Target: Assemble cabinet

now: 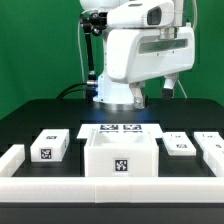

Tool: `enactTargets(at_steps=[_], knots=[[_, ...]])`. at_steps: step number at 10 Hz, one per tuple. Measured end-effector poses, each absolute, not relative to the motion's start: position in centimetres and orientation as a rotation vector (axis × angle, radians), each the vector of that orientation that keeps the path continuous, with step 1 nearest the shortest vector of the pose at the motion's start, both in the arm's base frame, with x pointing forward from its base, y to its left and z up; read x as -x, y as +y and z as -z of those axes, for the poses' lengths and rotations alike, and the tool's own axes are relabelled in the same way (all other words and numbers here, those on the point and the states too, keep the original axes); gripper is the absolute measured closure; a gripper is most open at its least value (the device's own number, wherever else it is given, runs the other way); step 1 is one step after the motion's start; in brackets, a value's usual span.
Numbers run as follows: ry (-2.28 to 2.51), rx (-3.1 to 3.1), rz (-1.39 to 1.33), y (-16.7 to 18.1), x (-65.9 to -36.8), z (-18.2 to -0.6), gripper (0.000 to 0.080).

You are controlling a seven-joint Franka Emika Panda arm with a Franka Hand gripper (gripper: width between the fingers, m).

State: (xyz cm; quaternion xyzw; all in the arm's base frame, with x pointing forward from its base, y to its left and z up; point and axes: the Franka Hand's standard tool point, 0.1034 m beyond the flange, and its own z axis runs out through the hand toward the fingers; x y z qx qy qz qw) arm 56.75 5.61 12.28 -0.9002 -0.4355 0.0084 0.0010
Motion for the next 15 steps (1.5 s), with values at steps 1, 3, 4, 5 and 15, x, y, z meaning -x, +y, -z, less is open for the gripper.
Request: enactTargets(at_steps=[1, 3, 4, 5, 15], knots=[[-1.367, 2.826, -0.026, 5.6, -56.7, -12.3, 0.015], [-1.367, 2.826, -0.026, 5.6, -56.7, -12.3, 0.015], [-1.367, 2.826, -0.026, 5.6, -56.7, -12.3, 0.015], [-1.38, 2.823, -0.029, 5.6, -56.6, -12.3, 0.015], [-1.639, 2.709, -0.06, 4.4, -52.6, -11.4, 0.015]])
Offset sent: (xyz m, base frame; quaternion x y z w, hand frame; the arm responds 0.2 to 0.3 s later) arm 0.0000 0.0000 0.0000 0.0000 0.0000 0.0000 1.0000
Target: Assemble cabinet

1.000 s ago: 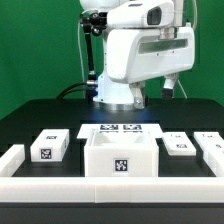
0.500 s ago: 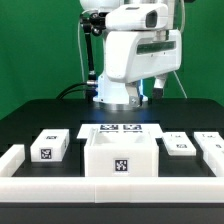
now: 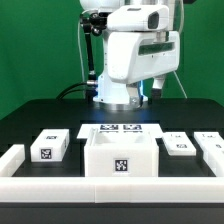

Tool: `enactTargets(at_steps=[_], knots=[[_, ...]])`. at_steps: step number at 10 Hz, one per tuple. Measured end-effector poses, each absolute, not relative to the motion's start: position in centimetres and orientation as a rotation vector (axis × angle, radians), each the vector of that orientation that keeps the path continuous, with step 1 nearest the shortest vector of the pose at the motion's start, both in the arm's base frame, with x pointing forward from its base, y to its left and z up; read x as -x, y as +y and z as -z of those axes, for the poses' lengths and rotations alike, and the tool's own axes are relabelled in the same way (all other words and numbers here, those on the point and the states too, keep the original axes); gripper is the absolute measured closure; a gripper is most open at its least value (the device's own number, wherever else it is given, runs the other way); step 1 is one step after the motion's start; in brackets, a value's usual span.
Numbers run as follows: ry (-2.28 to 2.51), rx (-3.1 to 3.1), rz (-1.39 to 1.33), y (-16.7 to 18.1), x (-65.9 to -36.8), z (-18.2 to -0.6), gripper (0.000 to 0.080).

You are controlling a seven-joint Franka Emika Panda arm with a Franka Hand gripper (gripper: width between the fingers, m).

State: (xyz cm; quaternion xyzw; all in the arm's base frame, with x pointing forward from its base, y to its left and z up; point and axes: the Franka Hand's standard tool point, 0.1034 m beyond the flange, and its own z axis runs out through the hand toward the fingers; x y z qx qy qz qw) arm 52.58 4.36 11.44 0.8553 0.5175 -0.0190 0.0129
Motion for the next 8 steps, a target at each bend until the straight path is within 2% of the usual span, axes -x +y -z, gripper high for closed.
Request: enactTargets(at_steps=[2, 6, 8], knots=[[1.71, -2.609, 0.047, 3.8, -51.1, -10.5, 0.015], [1.714, -2.605, 0.047, 3.8, -51.1, -10.4, 0.015], [1.81, -2.548, 0.057, 3.2, -49.4, -8.8, 0.015]])
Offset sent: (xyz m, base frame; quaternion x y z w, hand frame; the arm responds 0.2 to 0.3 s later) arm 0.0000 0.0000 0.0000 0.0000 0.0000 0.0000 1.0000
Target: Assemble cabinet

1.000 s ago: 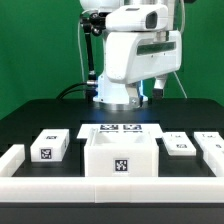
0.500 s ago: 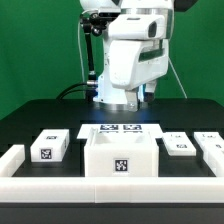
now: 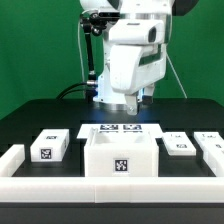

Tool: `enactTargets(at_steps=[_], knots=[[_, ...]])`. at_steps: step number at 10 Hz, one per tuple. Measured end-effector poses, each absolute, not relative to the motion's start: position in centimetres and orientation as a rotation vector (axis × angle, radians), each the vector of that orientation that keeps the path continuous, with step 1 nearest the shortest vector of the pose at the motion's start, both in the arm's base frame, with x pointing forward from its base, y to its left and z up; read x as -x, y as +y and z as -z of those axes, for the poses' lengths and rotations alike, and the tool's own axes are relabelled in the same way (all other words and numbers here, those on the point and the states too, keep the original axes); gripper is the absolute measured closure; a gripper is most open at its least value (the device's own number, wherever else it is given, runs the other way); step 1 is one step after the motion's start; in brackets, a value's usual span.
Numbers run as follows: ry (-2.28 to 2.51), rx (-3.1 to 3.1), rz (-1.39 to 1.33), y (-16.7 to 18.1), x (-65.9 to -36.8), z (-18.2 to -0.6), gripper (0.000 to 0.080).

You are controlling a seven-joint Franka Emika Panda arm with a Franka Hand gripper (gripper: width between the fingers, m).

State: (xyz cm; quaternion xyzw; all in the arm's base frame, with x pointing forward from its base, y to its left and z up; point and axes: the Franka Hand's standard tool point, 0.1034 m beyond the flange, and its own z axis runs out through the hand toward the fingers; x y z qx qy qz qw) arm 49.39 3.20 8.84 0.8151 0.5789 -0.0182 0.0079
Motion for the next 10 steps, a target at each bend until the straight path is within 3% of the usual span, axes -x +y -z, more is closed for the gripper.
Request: enactTargets(at_steps=[4, 10], knots=[[1.845, -2.521, 0.043, 2.9, -49.24, -8.61, 0.015], [2.31, -2.074, 0.071, 2.64, -48.58, -8.1, 0.015]])
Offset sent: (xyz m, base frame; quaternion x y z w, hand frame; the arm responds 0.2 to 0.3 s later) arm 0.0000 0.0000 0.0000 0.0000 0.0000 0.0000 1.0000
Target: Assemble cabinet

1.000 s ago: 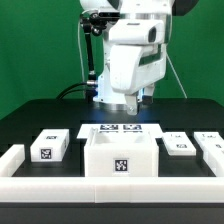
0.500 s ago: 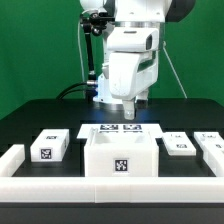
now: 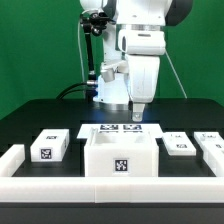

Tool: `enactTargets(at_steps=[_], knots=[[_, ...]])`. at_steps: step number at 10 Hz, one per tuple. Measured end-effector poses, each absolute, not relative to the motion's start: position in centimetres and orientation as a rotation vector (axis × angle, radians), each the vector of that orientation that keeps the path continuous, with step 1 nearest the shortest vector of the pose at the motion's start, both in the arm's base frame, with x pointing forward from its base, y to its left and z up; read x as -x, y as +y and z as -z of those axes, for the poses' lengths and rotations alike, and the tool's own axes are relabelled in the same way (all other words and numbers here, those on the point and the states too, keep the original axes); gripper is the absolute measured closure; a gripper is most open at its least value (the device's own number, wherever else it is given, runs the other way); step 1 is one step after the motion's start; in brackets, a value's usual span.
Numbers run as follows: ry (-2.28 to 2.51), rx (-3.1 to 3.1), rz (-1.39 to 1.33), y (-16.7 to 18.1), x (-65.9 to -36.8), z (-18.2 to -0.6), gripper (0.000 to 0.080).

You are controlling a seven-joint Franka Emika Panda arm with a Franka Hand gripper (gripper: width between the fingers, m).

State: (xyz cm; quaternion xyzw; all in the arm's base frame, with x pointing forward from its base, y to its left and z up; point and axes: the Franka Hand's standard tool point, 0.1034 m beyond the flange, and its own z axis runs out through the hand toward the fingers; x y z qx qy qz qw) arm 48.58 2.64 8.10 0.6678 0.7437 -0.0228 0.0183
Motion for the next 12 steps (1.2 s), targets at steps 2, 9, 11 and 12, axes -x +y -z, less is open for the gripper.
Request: enactTargets(at_steps=[2, 9, 11, 12], knots=[[2.285, -2.118, 0.085, 2.7, -48.3, -7.3, 0.015], [2.264, -2.218, 0.117, 1.8, -46.4, -2.4, 0.015], [2.264, -2.218, 0.118, 1.9, -46.4, -2.4, 0.0383], [2.264, -2.218, 0.119, 1.9, -46.4, -2.4, 0.0383]])
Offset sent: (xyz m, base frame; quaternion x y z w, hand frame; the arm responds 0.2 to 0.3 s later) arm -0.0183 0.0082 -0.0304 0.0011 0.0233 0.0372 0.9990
